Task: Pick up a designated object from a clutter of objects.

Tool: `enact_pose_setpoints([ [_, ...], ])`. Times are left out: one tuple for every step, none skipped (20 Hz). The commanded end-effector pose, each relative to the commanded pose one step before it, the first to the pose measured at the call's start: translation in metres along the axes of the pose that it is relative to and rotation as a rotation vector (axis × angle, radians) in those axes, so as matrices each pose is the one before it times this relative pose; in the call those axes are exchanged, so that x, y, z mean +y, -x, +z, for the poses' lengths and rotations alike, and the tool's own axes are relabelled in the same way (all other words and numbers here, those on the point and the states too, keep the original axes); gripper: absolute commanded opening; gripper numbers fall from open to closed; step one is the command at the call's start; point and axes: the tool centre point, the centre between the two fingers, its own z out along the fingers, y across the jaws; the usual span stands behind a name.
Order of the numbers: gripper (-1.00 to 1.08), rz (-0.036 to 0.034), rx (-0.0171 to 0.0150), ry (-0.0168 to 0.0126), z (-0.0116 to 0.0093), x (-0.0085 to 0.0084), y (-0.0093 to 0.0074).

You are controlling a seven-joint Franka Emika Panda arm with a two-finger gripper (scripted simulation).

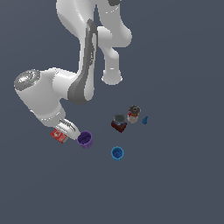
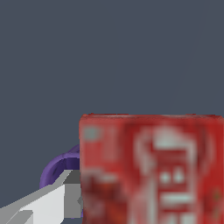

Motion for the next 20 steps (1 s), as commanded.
enact_pose_setpoints([
  [-1.00,0.00006,0.00001,-0.00067,-0.01929,0.00457,0.01176],
  [-1.00,0.00000,0.00000,0.00000,-0.00775,0.00178,0.00454],
  [-1.00,0.00000,0.00000,0.00000,-0.00780,0.00179,0.00455],
  [-1.00,0.00000,0.00000,0.00000,-0.00784,0.00180,0.00456],
  [-1.00,0.00000,0.00000,0.00000,-0.00789,0.00182,0.00457],
  [-1.00,0.00009,-0.00016,-0.00045,-0.00789,0.00198,0.00454],
  [-1.00,0.00000,0.00000,0.00000,-0.00799,0.00185,0.00459],
  [-1.00,0.00000,0.00000,0.00000,-0.00805,0.00187,0.00460],
  [-1.00,0.00000,0.00000,0.00000,-0.00811,0.00189,0.00462],
  [-1.00,0.00007,0.00012,0.00047,-0.00821,0.00185,0.00465],
  [-1.00,0.00000,0.00000,0.00000,-0.00826,0.00194,0.00464],
  [-1.00,0.00000,0.00000,0.00000,-0.00834,0.00196,0.00466],
  [-1.00,0.00010,0.00012,0.00046,-0.00846,0.00193,0.00471],
  [-1.00,0.00000,0.00000,0.00000,-0.00853,0.00201,0.00471],
  [-1.00,0.00009,0.00013,0.00046,-0.00868,0.00197,0.00477],
  [-1.00,0.00000,0.00000,0.00000,-0.00870,0.00205,0.00472],
  [-1.00,0.00008,0.00014,0.00046,-0.00848,0.00189,0.00456],
  [-1.00,0.00008,0.00014,0.00046,-0.00816,0.00181,0.00436],
  [-1.00,0.00000,0.00000,0.00000,-0.00778,0.00182,0.00413],
  [-1.00,0.00009,0.00014,0.00046,-0.00746,0.00165,0.00397],
])
